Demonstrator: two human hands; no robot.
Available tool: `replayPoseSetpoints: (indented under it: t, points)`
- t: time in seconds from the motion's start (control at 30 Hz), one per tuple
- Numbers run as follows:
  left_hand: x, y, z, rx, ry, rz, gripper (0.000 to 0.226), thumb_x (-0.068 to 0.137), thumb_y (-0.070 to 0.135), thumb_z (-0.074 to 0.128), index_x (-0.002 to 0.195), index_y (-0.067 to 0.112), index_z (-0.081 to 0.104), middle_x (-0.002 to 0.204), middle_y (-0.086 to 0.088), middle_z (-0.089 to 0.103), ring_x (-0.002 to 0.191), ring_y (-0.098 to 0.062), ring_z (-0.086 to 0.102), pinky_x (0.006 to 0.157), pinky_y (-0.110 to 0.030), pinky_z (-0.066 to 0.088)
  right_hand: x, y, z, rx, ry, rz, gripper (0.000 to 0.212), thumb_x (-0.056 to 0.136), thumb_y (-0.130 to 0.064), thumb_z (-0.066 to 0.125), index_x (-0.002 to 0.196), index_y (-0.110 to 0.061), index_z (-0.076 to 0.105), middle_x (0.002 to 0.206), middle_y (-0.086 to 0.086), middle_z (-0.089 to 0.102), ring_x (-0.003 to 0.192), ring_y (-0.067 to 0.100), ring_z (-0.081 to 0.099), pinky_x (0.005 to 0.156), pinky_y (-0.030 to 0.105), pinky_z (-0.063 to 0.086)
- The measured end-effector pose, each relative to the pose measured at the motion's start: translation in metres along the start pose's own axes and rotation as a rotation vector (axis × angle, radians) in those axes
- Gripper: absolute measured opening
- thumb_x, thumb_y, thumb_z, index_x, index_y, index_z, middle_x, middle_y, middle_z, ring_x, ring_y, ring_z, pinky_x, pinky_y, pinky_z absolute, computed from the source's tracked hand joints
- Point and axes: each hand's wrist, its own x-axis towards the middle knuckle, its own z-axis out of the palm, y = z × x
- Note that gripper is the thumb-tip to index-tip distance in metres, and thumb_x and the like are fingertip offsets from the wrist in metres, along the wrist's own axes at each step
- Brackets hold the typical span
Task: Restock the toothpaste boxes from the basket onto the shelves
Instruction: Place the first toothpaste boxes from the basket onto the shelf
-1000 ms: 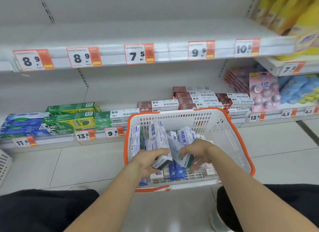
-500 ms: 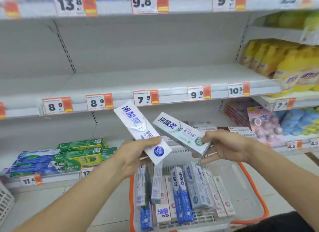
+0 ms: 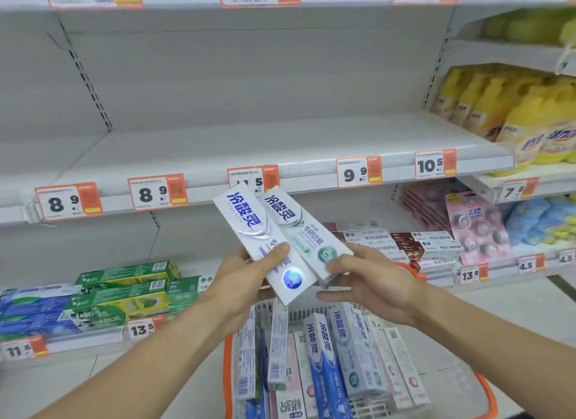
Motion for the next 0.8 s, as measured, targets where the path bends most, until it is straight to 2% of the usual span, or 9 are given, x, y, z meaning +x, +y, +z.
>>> replayPoseSetpoints:
  t: [0.1, 0.17, 0.23, 0.33, 0.4, 0.5, 0.57, 0.7, 0.8]
  points:
    - [0.001, -0.003, 0.008, 0.032, -0.023, 0.0, 0.054, 0.072, 0.033, 0.076, 0.118, 0.008, 0.065, 0.102, -0.007, 0.077, 0.09, -0.025, 0.075, 0.071, -0.035, 0.061, 0.0, -0.003, 0.002, 0.035, 0.016, -0.004, 0.056, 0.078, 0.0, 0.069, 0.13, 0.003, 0.049, 0.119, 0.023, 0.069, 0.097, 0.035, 0.069, 0.085, 0.055, 0.058]
    - [0.001, -0.004, 0.014, 0.047, -0.009, -0.003, 0.043, 0.079, 0.029, 0.076, 0.115, 0.008, 0.066, 0.1, -0.007, 0.078, 0.088, -0.025, 0.076, 0.072, -0.038, 0.062, -0.002, -0.004, 0.002, 0.035, 0.049, -0.018, 0.056, 0.079, 0.004, 0.074, 0.129, 0.0, 0.049, 0.121, 0.024, 0.067, 0.1, 0.04, 0.07, 0.076, 0.053, 0.06]
    - [0.002, -0.006, 0.018, 0.05, 0.0, -0.02, 0.035, 0.084, 0.026, 0.075, 0.113, 0.009, 0.067, 0.099, -0.007, 0.078, 0.089, -0.024, 0.075, 0.076, -0.04, 0.062, -0.005, -0.006, 0.001, 0.021, 0.076, -0.032, 0.058, 0.078, -0.001, 0.081, 0.127, -0.002, 0.049, 0.122, 0.022, 0.067, 0.099, 0.041, 0.071, 0.07, 0.05, 0.061]
    - [0.003, -0.006, 0.022, 0.058, -0.047, -0.044, 0.048, 0.074, 0.031, 0.078, 0.115, 0.009, 0.067, 0.102, -0.008, 0.077, 0.094, -0.026, 0.075, 0.078, -0.043, 0.06, -0.008, -0.01, -0.004, -0.013, 0.127, -0.021, 0.055, 0.078, 0.001, 0.08, 0.125, -0.002, 0.051, 0.116, 0.019, 0.07, 0.095, 0.039, 0.073, 0.066, 0.046, 0.062]
    - [0.004, -0.005, 0.026, 0.078, -0.066, -0.046, 0.056, 0.066, 0.033, 0.079, 0.115, 0.008, 0.067, 0.101, -0.008, 0.077, 0.093, -0.025, 0.075, 0.072, -0.039, 0.06, -0.009, -0.01, -0.007, -0.019, 0.174, -0.013, 0.053, 0.078, 0.006, 0.078, 0.124, -0.003, 0.053, 0.112, 0.017, 0.073, 0.091, 0.036, 0.074, 0.067, 0.045, 0.062]
    - [0.006, -0.004, 0.036, 0.067, -0.058, -0.049, 0.055, 0.065, 0.031, 0.079, 0.113, 0.007, 0.067, 0.099, -0.01, 0.078, 0.088, -0.025, 0.076, 0.065, -0.035, 0.06, -0.012, -0.009, -0.011, 0.0, 0.202, -0.005, 0.056, 0.078, 0.002, 0.08, 0.126, -0.005, 0.052, 0.106, 0.014, 0.075, 0.091, 0.032, 0.075, 0.069, 0.044, 0.062]
    - [0.006, -0.005, 0.042, 0.054, -0.04, -0.05, 0.052, 0.067, 0.027, 0.081, 0.113, 0.005, 0.066, 0.098, -0.012, 0.077, 0.087, -0.026, 0.076, 0.063, -0.035, 0.061, -0.015, -0.007, -0.015, 0.003, 0.22, -0.007, 0.058, 0.076, -0.002, 0.083, 0.126, -0.006, 0.053, 0.106, 0.013, 0.076, 0.093, 0.032, 0.075, 0.07, 0.044, 0.062]
    - [0.004, -0.012, 0.056, 0.09, -0.034, -0.06, 0.042, 0.077, 0.019, 0.081, 0.114, 0.005, 0.067, 0.099, -0.011, 0.077, 0.089, -0.027, 0.076, 0.066, -0.039, 0.063, -0.021, -0.007, -0.022, -0.069, 0.255, -0.002, 0.051, 0.078, -0.004, 0.081, 0.122, -0.013, 0.056, 0.101, 0.01, 0.077, 0.094, 0.032, 0.074, 0.081, 0.053, 0.06]
    - [0.004, -0.014, 0.068, 0.084, -0.035, -0.067, 0.037, 0.08, 0.017, 0.08, 0.113, 0.005, 0.067, 0.098, -0.011, 0.077, 0.089, -0.027, 0.076, 0.071, -0.044, 0.063, -0.026, -0.009, -0.026, 0.0, 0.281, -0.024, 0.048, 0.079, 0.004, 0.077, 0.122, -0.009, 0.058, 0.099, 0.014, 0.077, 0.086, 0.033, 0.075, 0.069, 0.046, 0.061]
